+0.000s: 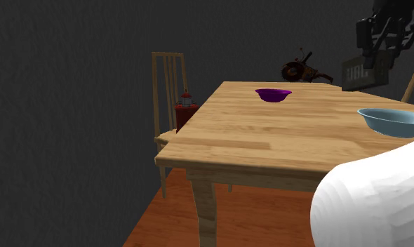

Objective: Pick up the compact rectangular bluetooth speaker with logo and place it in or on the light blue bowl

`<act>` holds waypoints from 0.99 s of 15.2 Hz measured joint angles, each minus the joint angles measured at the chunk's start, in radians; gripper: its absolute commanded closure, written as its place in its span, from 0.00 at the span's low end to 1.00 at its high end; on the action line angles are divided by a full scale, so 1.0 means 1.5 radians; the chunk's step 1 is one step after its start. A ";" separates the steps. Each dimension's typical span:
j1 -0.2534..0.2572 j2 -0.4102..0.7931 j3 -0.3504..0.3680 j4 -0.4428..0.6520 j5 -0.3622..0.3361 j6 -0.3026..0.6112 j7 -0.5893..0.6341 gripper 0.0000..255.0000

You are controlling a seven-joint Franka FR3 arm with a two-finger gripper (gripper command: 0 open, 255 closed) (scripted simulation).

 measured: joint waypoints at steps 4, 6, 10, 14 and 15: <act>-0.018 0.041 -0.047 0.046 -0.009 -0.004 -0.065 1.00; -0.029 0.067 -0.074 0.073 -0.011 -0.005 -0.104 1.00; -0.037 0.083 -0.094 0.062 -0.012 0.021 -0.132 1.00; -0.039 0.075 -0.096 0.019 -0.016 0.058 -0.133 1.00; -0.039 0.078 -0.097 0.012 -0.015 0.067 -0.134 1.00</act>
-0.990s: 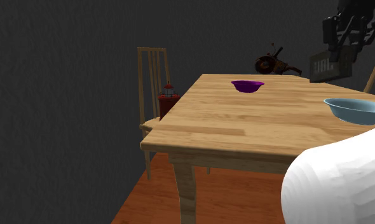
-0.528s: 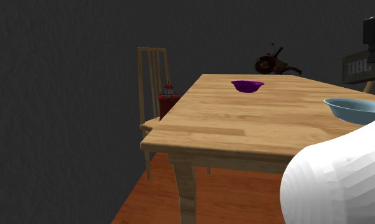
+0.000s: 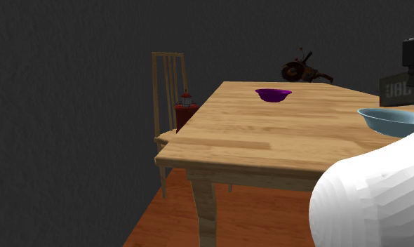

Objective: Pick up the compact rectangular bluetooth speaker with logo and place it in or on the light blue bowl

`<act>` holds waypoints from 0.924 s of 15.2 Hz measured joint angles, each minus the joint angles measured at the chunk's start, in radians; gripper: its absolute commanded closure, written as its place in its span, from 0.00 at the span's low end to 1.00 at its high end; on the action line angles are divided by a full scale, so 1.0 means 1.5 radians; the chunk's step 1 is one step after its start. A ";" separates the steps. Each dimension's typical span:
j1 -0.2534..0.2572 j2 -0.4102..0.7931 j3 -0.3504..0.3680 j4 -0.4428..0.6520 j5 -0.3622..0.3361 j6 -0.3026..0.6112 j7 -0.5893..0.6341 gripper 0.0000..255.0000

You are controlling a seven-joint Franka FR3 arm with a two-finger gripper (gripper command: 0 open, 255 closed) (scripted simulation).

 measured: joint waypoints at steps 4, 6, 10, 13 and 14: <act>-0.001 0.000 -0.002 -0.034 -0.001 0.034 0.000 1.00; -0.002 0.000 -0.003 -0.051 -0.002 0.051 -0.001 1.00; -0.002 0.000 -0.004 -0.065 -0.002 0.066 0.000 1.00; -0.002 0.000 -0.004 -0.066 -0.002 0.067 0.000 1.00; -0.002 0.000 -0.004 -0.067 -0.002 0.067 0.000 1.00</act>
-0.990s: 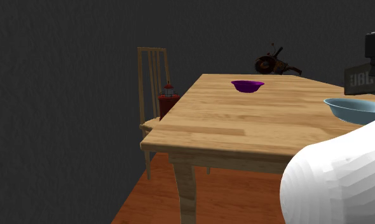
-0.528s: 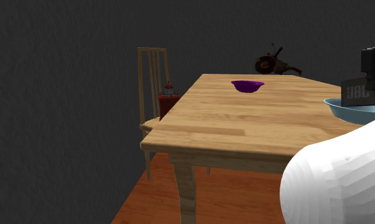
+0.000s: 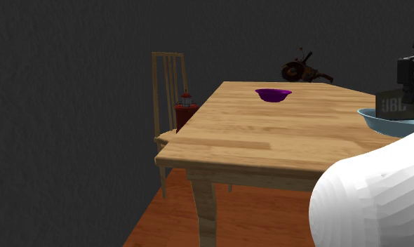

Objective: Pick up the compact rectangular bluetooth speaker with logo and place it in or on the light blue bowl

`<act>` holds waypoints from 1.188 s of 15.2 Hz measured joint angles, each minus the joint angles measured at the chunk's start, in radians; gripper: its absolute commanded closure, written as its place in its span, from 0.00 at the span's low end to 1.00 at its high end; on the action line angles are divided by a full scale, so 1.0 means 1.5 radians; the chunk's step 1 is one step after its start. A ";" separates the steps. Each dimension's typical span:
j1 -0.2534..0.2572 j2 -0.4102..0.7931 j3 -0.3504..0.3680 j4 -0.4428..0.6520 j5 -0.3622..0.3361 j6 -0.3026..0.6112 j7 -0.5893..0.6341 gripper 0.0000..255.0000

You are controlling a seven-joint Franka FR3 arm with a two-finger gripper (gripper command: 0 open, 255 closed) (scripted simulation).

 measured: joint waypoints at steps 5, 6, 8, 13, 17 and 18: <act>0.000 0.000 0.000 0.000 0.000 0.000 0.000 0.00; 0.000 0.000 0.000 0.000 0.000 0.000 0.000 0.00; 0.000 0.001 0.000 0.013 0.001 -0.011 -0.001 0.00; 0.002 0.006 0.003 0.085 0.004 -0.079 -0.002 0.00; 0.002 0.006 0.003 0.090 0.004 -0.084 -0.003 0.00; 0.002 0.006 0.003 0.090 0.004 -0.084 -0.003 0.00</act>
